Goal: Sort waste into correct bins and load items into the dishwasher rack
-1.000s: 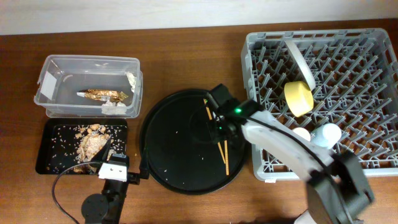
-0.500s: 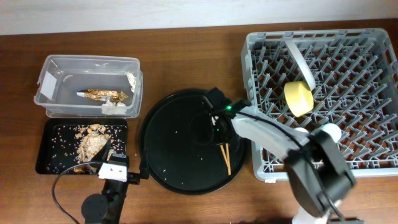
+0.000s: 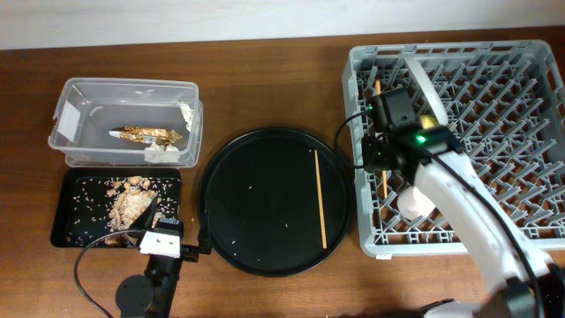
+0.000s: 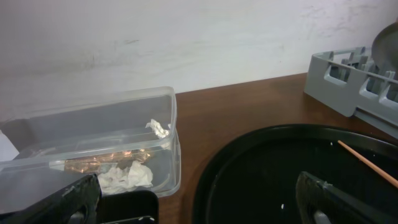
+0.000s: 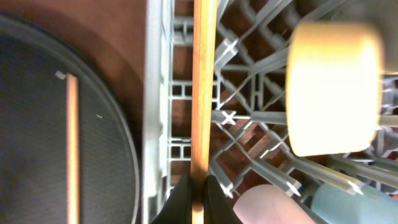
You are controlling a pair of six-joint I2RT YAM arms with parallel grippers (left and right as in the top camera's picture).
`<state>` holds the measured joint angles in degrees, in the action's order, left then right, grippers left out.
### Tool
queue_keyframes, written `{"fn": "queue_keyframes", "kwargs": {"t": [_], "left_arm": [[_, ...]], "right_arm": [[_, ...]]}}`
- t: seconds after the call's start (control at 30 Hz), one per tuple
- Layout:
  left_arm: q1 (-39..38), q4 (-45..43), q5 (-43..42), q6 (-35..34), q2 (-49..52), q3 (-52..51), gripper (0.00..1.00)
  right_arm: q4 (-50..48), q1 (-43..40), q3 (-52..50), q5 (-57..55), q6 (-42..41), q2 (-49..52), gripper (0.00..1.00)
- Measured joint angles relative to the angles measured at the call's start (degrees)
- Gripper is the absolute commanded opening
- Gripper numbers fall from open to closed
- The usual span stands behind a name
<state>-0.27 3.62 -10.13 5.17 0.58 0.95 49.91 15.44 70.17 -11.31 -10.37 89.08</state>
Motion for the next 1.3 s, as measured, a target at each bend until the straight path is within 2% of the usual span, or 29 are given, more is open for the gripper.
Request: {"fn": "queue_keyframes", "kwargs": {"t": [0.03, 0.07, 0.1, 0.13, 0.17, 0.23, 0.37, 0.43, 0.5, 0.67, 0.73, 0.77, 0.8, 1.0, 1.2, 1.3], "left_arm": [[0.0, 0.0, 0.0, 0.0, 0.0, 0.0, 0.99], [0.0, 0.0, 0.0, 0.0, 0.0, 0.0, 0.99], [0.0, 0.0, 0.0, 0.0, 0.0, 0.0, 0.99], [0.0, 0.0, 0.0, 0.0, 0.0, 0.0, 0.99], [0.0, 0.0, 0.0, 0.0, 0.0, 0.0, 0.99], [0.0, 0.0, 0.0, 0.0, 0.0, 0.0, 0.99], [0.0, 0.0, 0.0, 0.0, 0.0, 0.0, 0.99], [0.0, 0.0, 0.0, 0.0, 0.0, 0.0, 0.99], [0.0, 0.0, 0.0, 0.0, 0.0, 0.0, 0.99], [0.0, 0.0, 0.0, 0.0, 0.0, 0.0, 0.99], [0.0, 0.0, 0.0, 0.0, 0.0, 0.0, 0.99], [0.0, 0.0, 0.0, 0.0, 0.0, 0.0, 0.99], [0.0, 0.0, 0.0, 0.0, 0.0, 0.0, 0.99], [0.0, 0.0, 0.0, 0.0, 0.0, 0.0, 0.99], [0.0, 0.0, 0.0, 0.0, 0.0, 0.0, 0.99], [0.0, 0.0, 0.0, 0.0, 0.0, 0.0, 0.99]], "right_arm": [[0.1, 0.0, 0.0, 0.2, 0.6, 1.8, 0.34], [0.3, 0.2, -0.1, 0.8, 1.1, 2.7, 0.39], [0.7, 0.5, -0.2, 1.9, 1.3, 3.4, 0.49], [1.2, 1.1, -0.2, 3.4, 1.6, 3.4, 0.72], [1.3, 1.8, -0.2, 5.1, 2.0, 3.2, 0.72], [1.7, 4.1, -0.2, 9.7, 0.6, 2.5, 0.71], [1.0, 11.3, -0.2, 16.5, -4.1, 2.0, 0.59], [-1.2, 14.7, -0.5, 15.8, -7.3, 2.8, 0.50], [-2.7, 17.9, -1.5, 12.2, -11.3, 6.7, 0.48], [-5.2, 17.9, -2.7, 7.5, -16.3, 16.7, 0.40], [-5.7, 17.6, -2.7, 7.3, -17.2, 19.8, 0.25], [-5.8, 17.6, -2.6, 7.3, -17.4, 19.8, 0.11], [-6.0, 17.7, -2.6, 8.2, -17.6, 19.9, 0.04], [-2.1, 17.2, -2.1, 10.1, -17.5, 18.5, 0.04], [-0.2, 11.4, 1.5, 3.7, -12.8, -2.3, 0.04], [-1.3, 6.1, 2.3, 0.2, -9.4, -7.5, 0.04]]}}
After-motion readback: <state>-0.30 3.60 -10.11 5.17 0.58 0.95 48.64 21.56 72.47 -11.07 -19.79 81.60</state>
